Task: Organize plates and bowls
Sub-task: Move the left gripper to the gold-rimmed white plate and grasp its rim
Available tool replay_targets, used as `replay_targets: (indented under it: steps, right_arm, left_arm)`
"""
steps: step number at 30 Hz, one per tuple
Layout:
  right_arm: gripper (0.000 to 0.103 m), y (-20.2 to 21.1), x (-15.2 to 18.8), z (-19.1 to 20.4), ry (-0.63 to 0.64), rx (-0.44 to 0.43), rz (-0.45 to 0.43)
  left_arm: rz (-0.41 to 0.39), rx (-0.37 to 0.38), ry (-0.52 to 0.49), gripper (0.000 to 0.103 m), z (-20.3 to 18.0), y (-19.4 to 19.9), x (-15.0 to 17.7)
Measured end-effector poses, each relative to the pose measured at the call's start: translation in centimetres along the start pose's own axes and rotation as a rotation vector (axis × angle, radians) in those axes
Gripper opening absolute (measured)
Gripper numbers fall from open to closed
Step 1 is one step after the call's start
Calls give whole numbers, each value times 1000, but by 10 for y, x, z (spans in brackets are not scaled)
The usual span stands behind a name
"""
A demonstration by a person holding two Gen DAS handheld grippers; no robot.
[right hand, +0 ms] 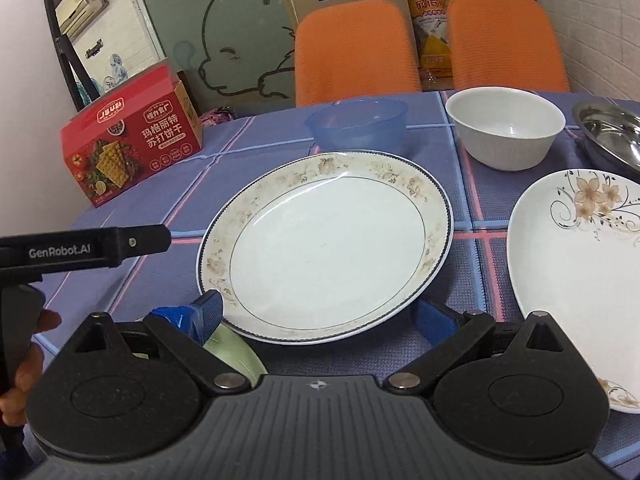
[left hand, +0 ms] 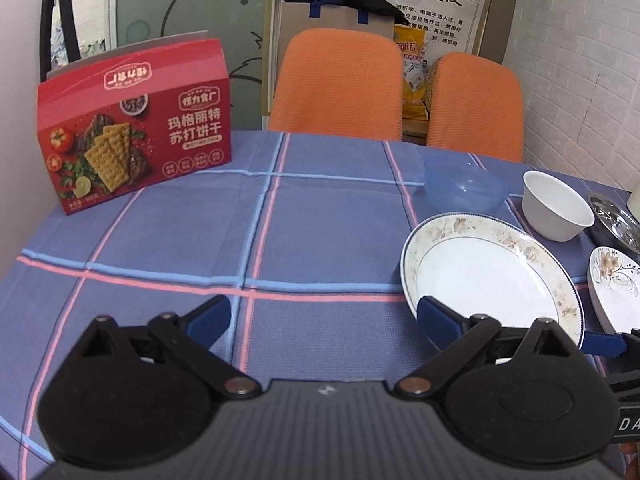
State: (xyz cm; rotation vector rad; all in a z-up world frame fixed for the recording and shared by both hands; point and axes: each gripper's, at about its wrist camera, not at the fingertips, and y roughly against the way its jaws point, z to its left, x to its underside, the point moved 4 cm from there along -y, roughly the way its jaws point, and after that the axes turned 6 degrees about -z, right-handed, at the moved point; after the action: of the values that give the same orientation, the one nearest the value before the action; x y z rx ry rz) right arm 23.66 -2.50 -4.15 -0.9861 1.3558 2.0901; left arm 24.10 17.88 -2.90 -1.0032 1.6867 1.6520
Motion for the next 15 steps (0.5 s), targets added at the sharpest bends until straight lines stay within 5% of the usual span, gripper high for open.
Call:
replay_targets:
  steps: [3,15]
  right_arm:
    - [88,0,-10,-14,-44,40,-42]
    - [89,-43,-23,-14,51,108,12]
  left_arm:
    - [4,22,-29,98,-9,-12,-9]
    - [138,60,-142,98,-51,-86,-14]
